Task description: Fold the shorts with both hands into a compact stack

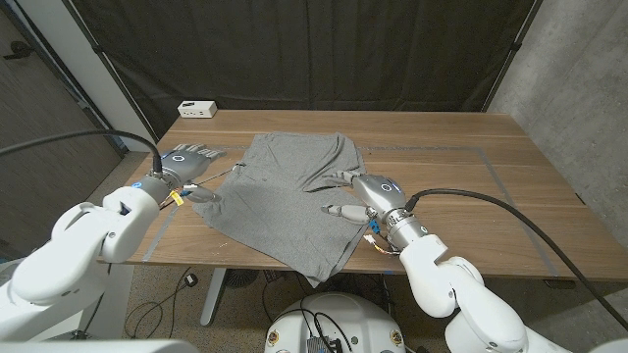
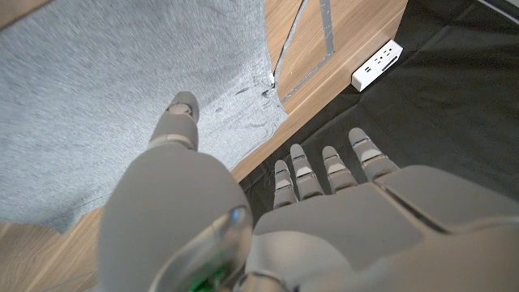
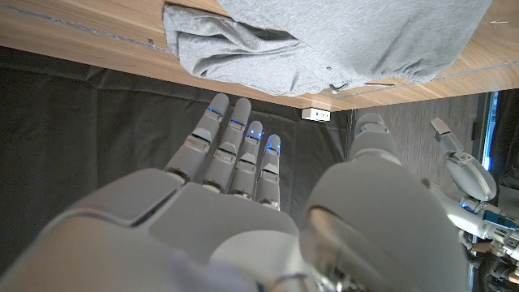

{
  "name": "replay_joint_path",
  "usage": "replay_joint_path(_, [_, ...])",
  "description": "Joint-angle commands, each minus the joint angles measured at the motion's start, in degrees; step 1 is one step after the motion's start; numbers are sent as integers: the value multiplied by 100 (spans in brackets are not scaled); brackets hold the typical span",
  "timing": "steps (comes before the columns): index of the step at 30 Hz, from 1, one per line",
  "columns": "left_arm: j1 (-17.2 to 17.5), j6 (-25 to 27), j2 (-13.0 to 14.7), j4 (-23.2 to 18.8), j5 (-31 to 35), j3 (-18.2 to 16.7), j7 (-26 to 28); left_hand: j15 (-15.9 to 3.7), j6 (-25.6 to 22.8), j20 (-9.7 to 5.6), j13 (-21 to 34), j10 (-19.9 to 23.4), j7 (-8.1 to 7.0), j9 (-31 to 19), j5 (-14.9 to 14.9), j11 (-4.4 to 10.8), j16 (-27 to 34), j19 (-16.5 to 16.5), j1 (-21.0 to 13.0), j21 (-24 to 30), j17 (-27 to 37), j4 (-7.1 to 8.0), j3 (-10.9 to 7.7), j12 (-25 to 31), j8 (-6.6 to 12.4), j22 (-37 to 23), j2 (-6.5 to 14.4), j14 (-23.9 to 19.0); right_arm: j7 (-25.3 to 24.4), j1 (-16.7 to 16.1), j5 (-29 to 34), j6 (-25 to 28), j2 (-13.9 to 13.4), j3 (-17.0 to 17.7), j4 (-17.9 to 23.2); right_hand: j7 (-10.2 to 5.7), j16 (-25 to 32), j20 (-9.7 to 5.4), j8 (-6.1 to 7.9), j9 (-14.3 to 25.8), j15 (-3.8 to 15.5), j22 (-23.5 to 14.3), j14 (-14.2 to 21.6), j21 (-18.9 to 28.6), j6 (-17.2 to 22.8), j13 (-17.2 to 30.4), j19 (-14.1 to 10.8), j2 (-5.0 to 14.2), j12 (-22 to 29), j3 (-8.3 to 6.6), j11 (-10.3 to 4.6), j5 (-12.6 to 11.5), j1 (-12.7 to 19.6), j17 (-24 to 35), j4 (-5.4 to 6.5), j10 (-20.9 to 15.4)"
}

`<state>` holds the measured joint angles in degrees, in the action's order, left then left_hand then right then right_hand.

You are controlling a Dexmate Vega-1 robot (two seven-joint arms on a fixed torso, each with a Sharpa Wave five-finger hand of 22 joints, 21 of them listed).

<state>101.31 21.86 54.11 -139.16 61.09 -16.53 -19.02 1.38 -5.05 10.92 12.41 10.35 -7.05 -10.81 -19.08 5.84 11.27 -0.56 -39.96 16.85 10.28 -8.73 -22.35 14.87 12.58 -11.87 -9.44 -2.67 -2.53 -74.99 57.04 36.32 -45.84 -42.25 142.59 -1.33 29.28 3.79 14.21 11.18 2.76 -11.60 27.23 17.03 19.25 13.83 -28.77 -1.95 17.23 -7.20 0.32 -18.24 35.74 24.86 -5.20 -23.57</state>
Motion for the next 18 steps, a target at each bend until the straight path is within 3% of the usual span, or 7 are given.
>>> replay_joint_path(1, [112, -308, -568, -108, 623, -129, -591, 2, -96, 80, 27, 51, -15, -30, -62, 1, 40, 62, -21, -41, 22, -8, 98, 56, 60, -15, -88, -72, 298, -247, 323, -262, 242, -62, -110, 11, 39, 23, 34, 17, 453, -24, 75, 27, 73, 17, -18, 22, 33, 3, 29, -41, 4, 17, 9, -83])
replay_joint_path(10, [200, -483, -822, -132, 1228, -215, -1055, -13, -37, 82, 37, 69, -12, -31, -121, 4, 44, 6, -65, -28, 24, -20, 185, 57, 20, -11, -99, -105, 500, -432, 582, -322, 400, -132, -153, 41, 36, 20, 16, 16, 474, -22, 119, 19, 102, 18, 3, 17, 33, 23, 5, -61, 27, 14, 2, -126])
replay_joint_path(18, [155, -633, -916, 1, 1826, -84, -1223, -39, -10, 60, 45, 55, -38, -33, -191, 19, 40, -44, -197, -16, 23, -39, 198, 46, -3, -8, -29, -121, 891, -503, 936, -298, 565, -298, -230, 14, 15, 0, -11, 16, 488, -22, 101, 9, 110, 31, 29, 2, 14, 30, -13, -89, 130, 18, -48, -108])
